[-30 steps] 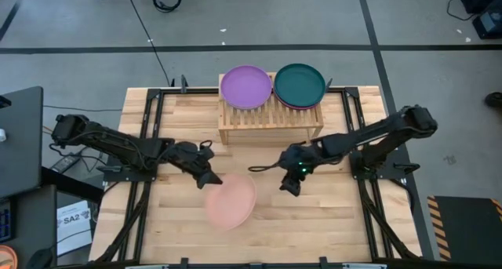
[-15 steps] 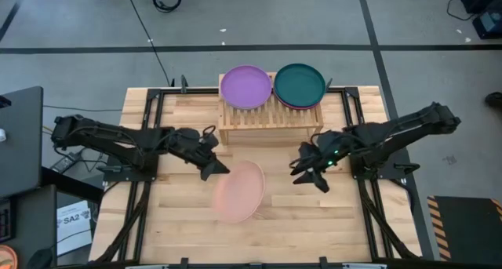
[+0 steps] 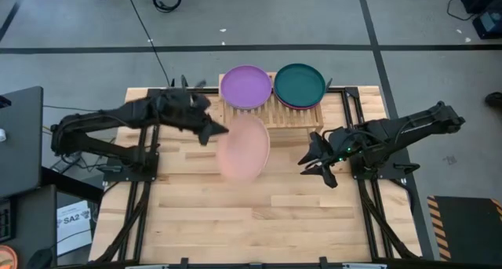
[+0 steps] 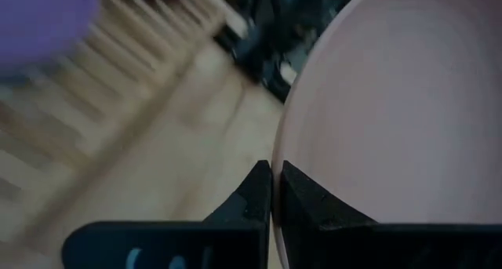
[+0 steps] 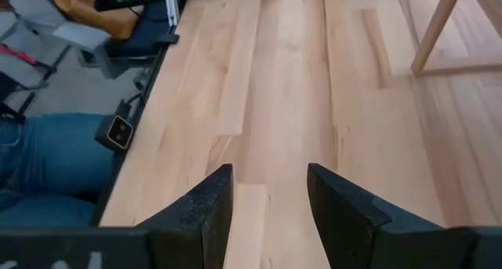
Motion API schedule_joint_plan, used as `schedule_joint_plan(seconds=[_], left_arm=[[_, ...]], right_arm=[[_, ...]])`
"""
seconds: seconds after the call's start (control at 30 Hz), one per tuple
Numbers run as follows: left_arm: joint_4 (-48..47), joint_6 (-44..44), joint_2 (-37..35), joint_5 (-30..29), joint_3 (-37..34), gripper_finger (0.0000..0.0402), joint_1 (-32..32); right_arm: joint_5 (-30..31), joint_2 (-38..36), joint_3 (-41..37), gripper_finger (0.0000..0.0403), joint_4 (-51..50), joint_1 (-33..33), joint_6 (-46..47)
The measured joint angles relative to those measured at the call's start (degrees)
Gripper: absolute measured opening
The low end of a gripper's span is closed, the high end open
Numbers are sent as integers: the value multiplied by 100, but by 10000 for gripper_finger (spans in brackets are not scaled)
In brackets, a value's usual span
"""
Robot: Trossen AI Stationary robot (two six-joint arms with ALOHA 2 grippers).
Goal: Place and stack plates onto a shelf
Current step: Stack the light orange plate on the violet plate on the shelf
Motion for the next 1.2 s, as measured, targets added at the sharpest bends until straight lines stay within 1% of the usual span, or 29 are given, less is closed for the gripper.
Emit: schedule_joint_plan(seconds=[0.13, 0.33, 0.47, 0.63, 0.83, 1.0, 1.1, 1.2], left_arm=[[-50, 191, 0, -80, 310, 18, 635], [-50, 219, 2, -114, 476, 18, 1777], [-79, 196, 138, -134, 476, 18, 2520], [-15, 149, 501, -140, 476, 18, 3186], [99, 31, 1085, -130, 476, 18, 3538], [198, -2, 1561, -70, 476, 18, 3539], [311, -4, 1749, 74, 476, 18, 3536], [295, -4, 1878, 73, 474, 18, 3538]], right_arm=[[-1, -42, -186, 170, 59, 0, -100], [-3, -73, -453, 170, 161, -1, -64], [-3, -73, -539, 170, 234, -2, -97], [-3, -73, -674, 170, 338, -17, -122], [-6, -72, -800, 170, 471, -17, -132], [-7, -73, -798, 170, 504, -17, -155], [-7, -71, -798, 170, 504, -20, -155], [-7, -71, -798, 170, 501, -19, -155]])
